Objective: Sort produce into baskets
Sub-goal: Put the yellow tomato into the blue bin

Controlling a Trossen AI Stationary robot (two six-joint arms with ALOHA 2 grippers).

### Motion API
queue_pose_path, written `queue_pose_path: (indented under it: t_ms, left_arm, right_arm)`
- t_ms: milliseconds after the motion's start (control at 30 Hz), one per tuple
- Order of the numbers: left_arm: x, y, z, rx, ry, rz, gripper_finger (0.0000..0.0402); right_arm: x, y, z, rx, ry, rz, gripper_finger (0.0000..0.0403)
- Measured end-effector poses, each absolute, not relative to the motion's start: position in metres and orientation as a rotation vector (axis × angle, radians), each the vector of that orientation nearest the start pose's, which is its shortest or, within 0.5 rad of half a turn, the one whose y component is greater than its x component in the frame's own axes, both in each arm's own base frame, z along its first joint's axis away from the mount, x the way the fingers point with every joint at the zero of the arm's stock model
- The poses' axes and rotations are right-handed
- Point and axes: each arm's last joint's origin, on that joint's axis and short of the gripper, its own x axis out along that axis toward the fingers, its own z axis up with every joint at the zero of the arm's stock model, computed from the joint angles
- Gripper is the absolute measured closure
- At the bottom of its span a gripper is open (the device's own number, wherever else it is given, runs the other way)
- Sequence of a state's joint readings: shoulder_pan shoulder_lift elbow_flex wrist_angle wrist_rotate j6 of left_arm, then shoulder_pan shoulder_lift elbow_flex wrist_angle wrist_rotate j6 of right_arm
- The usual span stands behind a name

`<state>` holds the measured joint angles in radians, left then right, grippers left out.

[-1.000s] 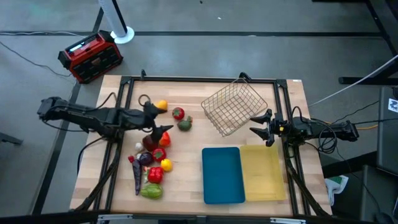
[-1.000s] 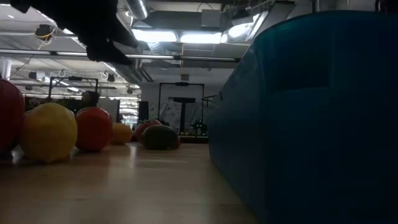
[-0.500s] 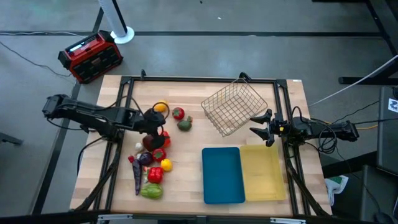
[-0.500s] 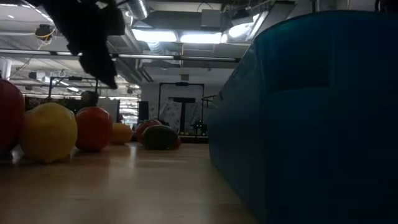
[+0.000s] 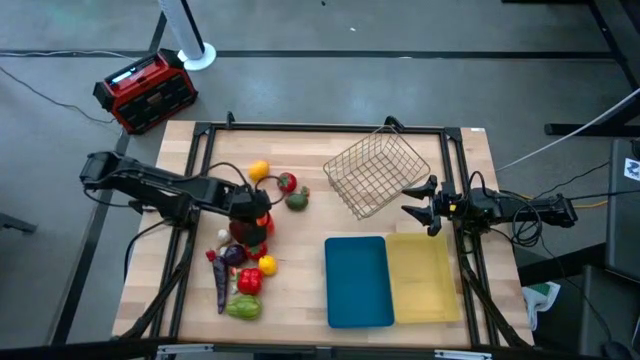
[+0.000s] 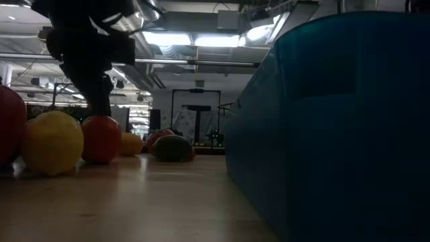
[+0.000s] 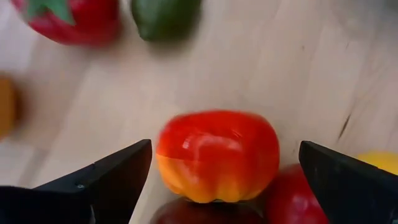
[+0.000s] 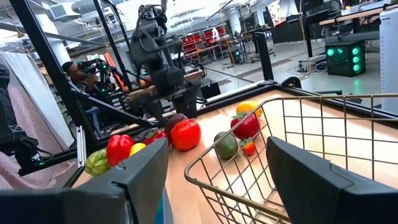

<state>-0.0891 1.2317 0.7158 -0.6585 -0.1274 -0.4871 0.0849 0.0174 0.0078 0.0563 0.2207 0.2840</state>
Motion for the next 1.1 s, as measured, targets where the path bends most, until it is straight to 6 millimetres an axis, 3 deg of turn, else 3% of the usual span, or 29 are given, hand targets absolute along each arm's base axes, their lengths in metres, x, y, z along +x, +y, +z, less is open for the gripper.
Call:
queue_pose_path:
  t_ms: [367,600,867,1100]
  left_arm:
    - [0.224,-0.017,0.171,-0.315,1.240,0.331,0.0001]
    - [0.226,-0.017,0.170,-0.319,1.229,0.333,0.0003]
    - [0.228,-0.017,0.170,-0.335,1.199,0.333,0.0047]
    - [0.235,-0.018,0.175,-0.358,1.114,0.303,0.0050]
  right_arm:
    - [0.098,0.002,0.170,0.290,-0.064,-0.129,0.0134]
    - [0.098,0.002,0.170,0.290,-0.064,-0.130,0.0134]
    - [0.098,0.002,0.170,0.290,-0.064,-0.133,0.0134]
    - [0.098,0.002,0.170,0.290,-0.065,-0.133,0.0134]
